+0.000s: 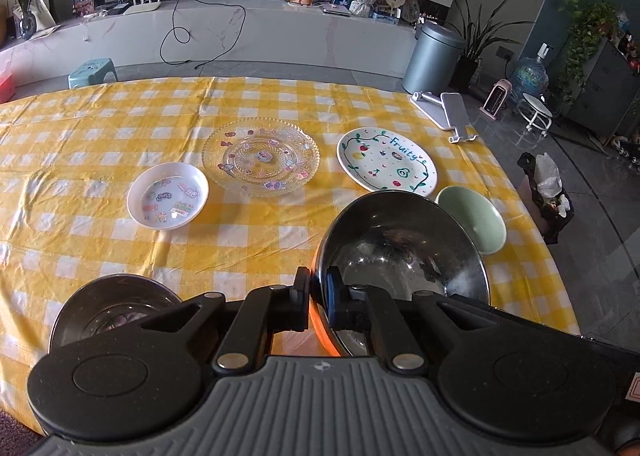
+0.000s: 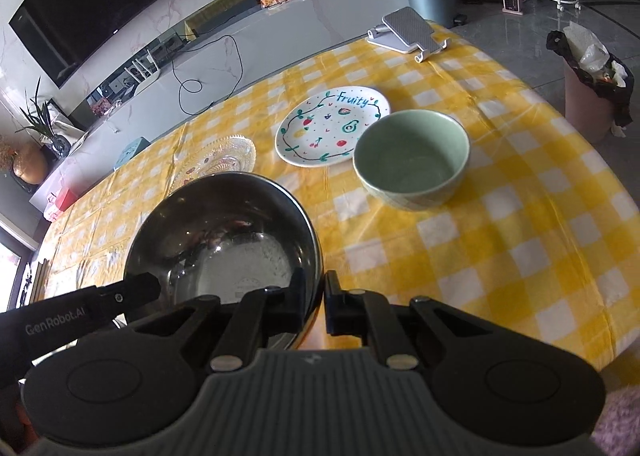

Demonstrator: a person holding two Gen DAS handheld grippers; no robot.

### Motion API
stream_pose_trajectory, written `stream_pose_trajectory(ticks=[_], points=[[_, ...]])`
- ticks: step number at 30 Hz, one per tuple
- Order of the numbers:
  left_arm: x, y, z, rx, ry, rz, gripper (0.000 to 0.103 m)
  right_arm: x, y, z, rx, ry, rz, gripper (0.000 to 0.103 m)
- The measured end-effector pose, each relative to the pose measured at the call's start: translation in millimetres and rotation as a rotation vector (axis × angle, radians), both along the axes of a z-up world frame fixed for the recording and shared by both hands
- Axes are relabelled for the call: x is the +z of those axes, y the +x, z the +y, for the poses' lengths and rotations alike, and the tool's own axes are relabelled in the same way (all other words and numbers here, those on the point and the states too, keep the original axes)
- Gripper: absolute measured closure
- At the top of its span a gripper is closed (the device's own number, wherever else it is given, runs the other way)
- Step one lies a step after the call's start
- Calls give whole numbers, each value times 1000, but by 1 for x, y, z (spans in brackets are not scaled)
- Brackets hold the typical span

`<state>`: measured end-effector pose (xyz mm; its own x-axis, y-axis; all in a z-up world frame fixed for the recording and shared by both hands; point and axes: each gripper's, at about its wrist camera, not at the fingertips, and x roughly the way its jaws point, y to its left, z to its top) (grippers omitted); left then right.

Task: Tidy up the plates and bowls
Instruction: 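Carry the orange bowl with both grippers and lower it into the blue bowl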

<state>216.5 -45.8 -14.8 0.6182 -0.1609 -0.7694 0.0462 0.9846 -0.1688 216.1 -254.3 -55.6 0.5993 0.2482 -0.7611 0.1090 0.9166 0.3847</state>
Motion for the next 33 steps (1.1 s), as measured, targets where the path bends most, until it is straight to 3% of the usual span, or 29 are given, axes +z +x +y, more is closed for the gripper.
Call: stream_pose_trajectory(ticks=[10,22,33], points=[[31,-47,18,-17,-34,-101,94,38,-45,16,-2,-46,-81,97],[66,-87,71,64,-66,-237,94,84,-77,73,88,-93,-199,96],[59,-96,119,148,-116,-227,94,82,-71,116,179,-94,-187,96]])
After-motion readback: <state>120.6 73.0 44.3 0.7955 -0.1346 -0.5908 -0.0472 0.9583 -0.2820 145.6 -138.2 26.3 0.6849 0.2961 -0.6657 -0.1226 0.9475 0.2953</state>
